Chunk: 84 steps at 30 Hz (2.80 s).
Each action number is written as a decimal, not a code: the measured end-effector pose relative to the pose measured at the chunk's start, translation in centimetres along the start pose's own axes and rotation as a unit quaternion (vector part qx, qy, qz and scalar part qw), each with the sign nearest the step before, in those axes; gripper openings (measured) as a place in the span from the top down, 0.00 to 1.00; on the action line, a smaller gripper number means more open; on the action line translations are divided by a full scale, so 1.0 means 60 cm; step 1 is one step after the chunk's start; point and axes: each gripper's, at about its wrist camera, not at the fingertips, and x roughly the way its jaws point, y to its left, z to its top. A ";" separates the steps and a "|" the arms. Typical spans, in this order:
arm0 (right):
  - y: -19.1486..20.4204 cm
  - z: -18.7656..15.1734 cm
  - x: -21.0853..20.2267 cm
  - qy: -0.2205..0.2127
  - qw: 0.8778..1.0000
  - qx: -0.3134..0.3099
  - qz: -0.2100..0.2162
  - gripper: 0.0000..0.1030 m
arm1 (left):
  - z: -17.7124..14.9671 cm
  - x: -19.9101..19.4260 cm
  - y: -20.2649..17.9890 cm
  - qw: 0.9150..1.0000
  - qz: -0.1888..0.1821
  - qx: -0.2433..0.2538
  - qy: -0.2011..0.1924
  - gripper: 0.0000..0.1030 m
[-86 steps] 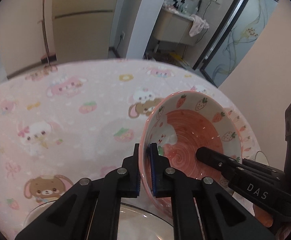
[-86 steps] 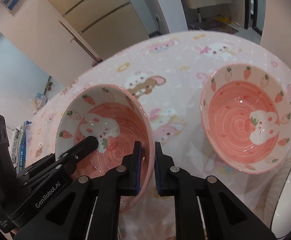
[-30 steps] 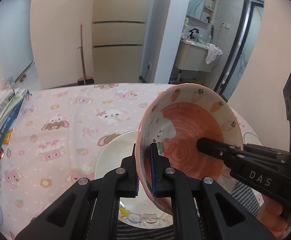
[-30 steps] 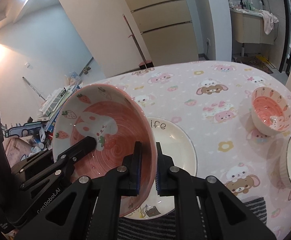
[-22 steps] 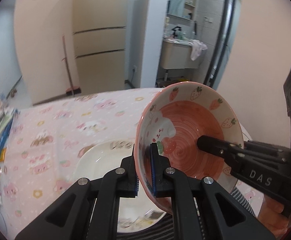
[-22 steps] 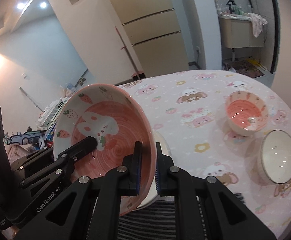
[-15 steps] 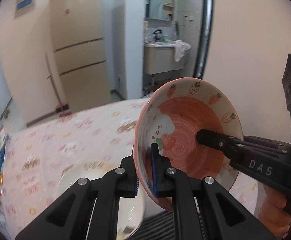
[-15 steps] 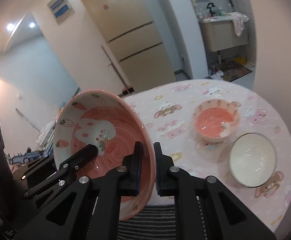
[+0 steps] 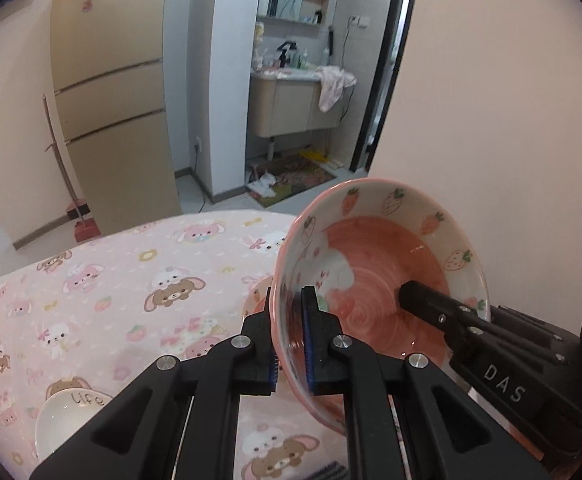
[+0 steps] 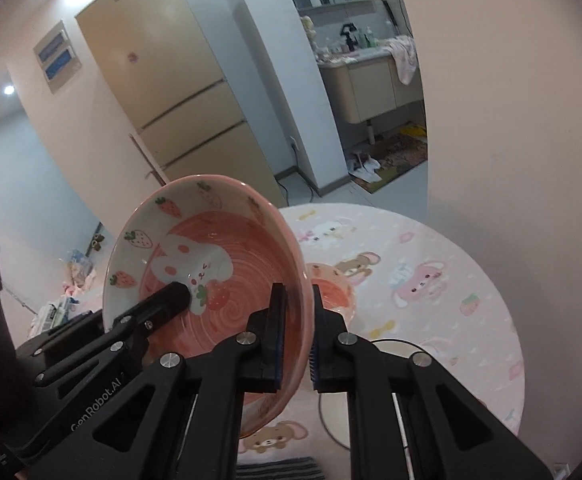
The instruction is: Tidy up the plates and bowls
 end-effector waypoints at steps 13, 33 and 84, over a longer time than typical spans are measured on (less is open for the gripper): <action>-0.042 -0.015 0.115 0.041 0.999 0.028 -0.017 0.90 | -0.061 0.133 0.038 0.999 -0.031 0.029 0.012 0.90; -0.056 -0.035 0.163 0.043 0.997 0.034 -0.061 0.90 | -0.081 0.211 0.058 0.999 -0.033 0.024 0.023 0.88; -0.064 -0.037 0.161 0.049 0.996 0.009 -0.080 0.92 | -0.095 0.206 0.012 0.987 0.090 0.137 0.003 0.86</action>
